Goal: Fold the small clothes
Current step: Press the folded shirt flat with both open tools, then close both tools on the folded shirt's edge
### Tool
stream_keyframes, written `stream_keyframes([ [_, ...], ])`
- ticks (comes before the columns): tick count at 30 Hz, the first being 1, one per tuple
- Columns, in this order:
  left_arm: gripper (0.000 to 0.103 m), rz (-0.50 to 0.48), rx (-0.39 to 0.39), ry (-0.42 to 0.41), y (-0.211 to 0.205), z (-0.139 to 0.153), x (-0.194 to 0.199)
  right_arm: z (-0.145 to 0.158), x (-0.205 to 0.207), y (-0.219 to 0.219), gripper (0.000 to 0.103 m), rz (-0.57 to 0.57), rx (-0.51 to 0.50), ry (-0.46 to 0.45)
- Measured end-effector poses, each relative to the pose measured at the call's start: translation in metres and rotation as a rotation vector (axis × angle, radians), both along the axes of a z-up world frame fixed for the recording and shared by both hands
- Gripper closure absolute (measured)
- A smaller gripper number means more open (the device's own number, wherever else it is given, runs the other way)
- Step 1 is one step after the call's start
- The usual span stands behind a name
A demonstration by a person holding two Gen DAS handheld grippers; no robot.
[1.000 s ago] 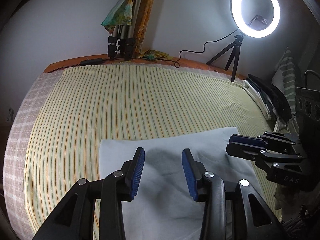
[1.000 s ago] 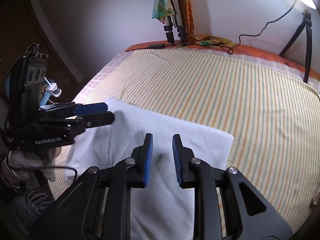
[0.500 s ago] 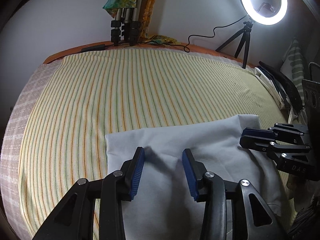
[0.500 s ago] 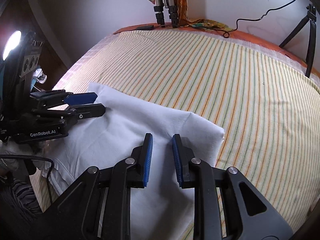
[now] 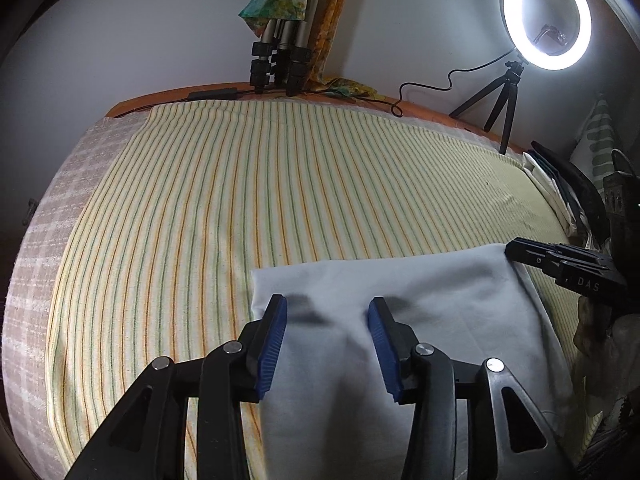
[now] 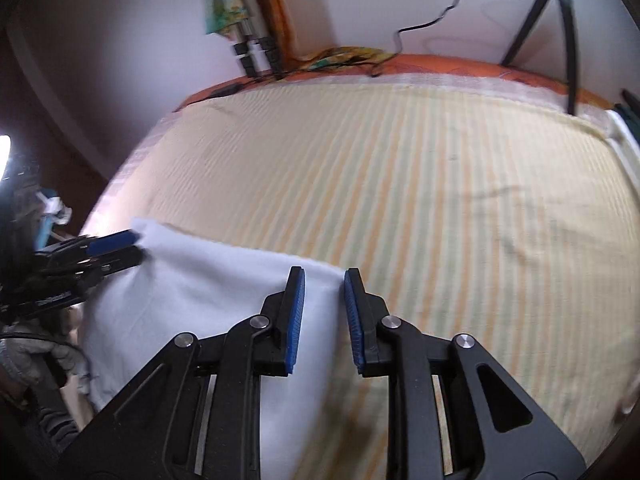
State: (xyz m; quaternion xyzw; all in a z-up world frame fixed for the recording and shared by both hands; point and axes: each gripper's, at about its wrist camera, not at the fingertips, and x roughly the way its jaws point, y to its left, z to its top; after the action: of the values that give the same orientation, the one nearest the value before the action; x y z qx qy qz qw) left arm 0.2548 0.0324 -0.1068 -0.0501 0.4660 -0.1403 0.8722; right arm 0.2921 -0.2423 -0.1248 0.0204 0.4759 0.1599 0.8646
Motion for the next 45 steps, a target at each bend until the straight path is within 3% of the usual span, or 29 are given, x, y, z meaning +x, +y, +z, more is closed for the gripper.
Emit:
stream_keyframes([
  [4, 0.06, 0.028, 0.031, -0.016, 0.013, 0.005, -0.004, 0.008, -0.001, -0.018, 0.074, -0.035, 0.051, 0.009],
  [8, 0.059, 0.088, -0.012, -0.006, 0.04, 0.009, -0.012, 0.019, -0.016, -0.027, 0.069, -0.024, 0.104, 0.008],
  [10, 0.058, 0.114, -0.057, -0.001, 0.053, 0.014, -0.019, 0.022, -0.024, -0.031, 0.06, -0.013, 0.136, 0.012],
  [13, 0.051, 0.126, -0.121, 0.007, 0.065, 0.022, -0.034, 0.022, -0.039, -0.042, 0.06, -0.002, 0.208, 0.05],
  [19, 0.046, 0.127, -0.328, 0.114, 0.067, 0.021, -0.072, 0.012, -0.056, -0.054, 0.06, 0.025, 0.392, 0.148],
  [25, 0.046, 0.156, -0.418, 0.185, 0.063, 0.012, -0.106, -0.006, -0.062, -0.051, 0.06, 0.019, 0.488, 0.229],
  [31, 0.043, 0.202, -0.405, 0.196, 0.064, 0.006, -0.124, -0.015, -0.063, -0.045, 0.06, 0.032, 0.5, 0.269],
  [35, 0.042, 0.221, -0.462, 0.267, 0.062, -0.013, -0.127, -0.02, -0.061, -0.045, 0.06, 0.024, 0.547, 0.289],
  [37, 0.042, 0.23, -0.483, 0.262, 0.061, -0.016, -0.128, -0.023, -0.06, -0.045, 0.06, 0.02, 0.575, 0.3],
  [45, 0.051, 0.202, -0.513, 0.265, 0.047, -0.016, -0.118, -0.029, -0.054, -0.04, 0.06, 0.019, 0.652, 0.314],
])
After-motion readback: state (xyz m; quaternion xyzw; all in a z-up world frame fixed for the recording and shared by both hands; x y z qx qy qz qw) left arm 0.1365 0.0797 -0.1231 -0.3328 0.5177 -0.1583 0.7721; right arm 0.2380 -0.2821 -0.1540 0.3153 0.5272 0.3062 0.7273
